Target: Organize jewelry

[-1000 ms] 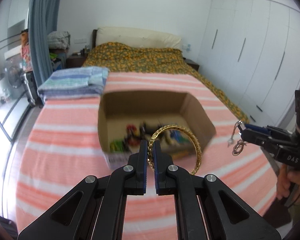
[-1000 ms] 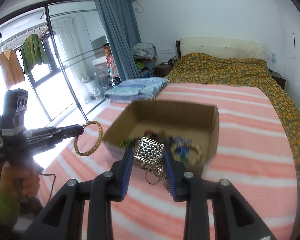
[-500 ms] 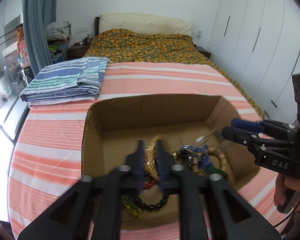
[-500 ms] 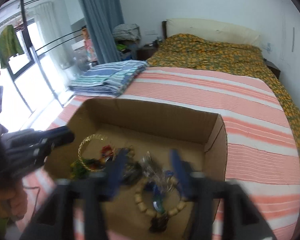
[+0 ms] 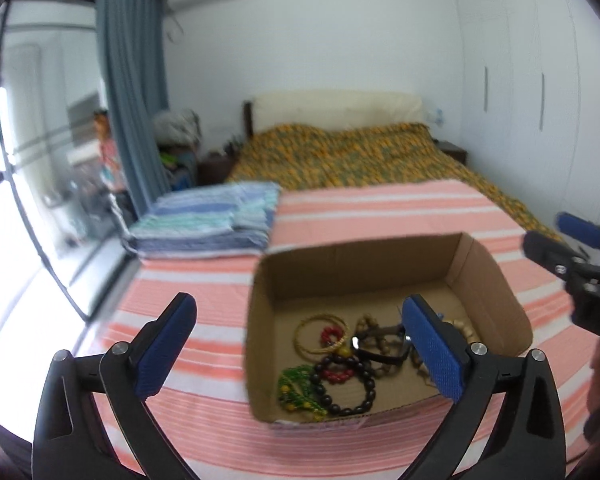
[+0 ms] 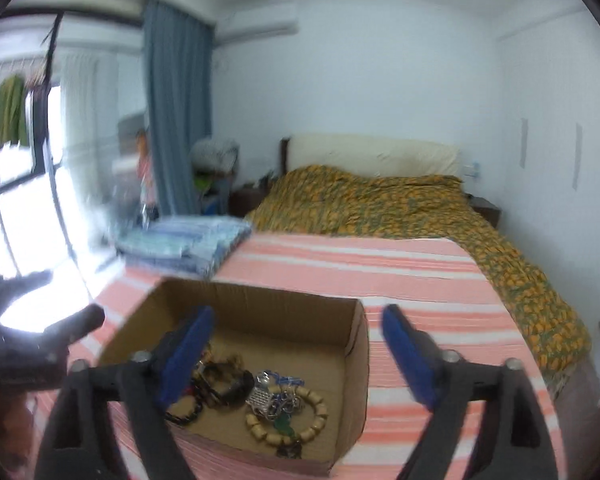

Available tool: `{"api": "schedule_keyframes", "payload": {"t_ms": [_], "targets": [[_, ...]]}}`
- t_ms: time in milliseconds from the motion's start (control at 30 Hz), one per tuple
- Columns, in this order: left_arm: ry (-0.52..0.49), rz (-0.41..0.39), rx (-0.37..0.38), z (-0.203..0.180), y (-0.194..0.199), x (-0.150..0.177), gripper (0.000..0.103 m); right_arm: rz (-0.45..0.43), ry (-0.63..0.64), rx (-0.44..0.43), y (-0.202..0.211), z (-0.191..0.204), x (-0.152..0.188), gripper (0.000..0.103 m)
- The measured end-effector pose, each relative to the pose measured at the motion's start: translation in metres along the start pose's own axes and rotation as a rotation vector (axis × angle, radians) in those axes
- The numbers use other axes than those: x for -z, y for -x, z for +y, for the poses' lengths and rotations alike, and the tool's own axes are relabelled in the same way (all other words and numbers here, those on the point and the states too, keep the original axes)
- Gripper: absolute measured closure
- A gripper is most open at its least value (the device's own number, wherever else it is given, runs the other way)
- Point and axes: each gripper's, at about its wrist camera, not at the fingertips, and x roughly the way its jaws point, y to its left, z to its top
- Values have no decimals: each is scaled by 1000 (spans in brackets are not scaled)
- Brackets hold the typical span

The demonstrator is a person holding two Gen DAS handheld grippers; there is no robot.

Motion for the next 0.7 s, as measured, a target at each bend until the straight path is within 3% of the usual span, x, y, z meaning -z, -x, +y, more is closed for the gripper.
{"api": "schedule_keyframes", "payload": {"t_ms": [267, 533, 700], "targets": [[35, -23, 2, -2, 47, 13, 0, 107, -58, -25, 28, 6, 6, 7], [60, 125, 0, -1, 52, 13, 0, 204, -15, -27, 49, 26, 13, 7], [49, 131, 14, -2, 69, 13, 0, 200, 5, -29, 64, 34, 8, 7]]}}
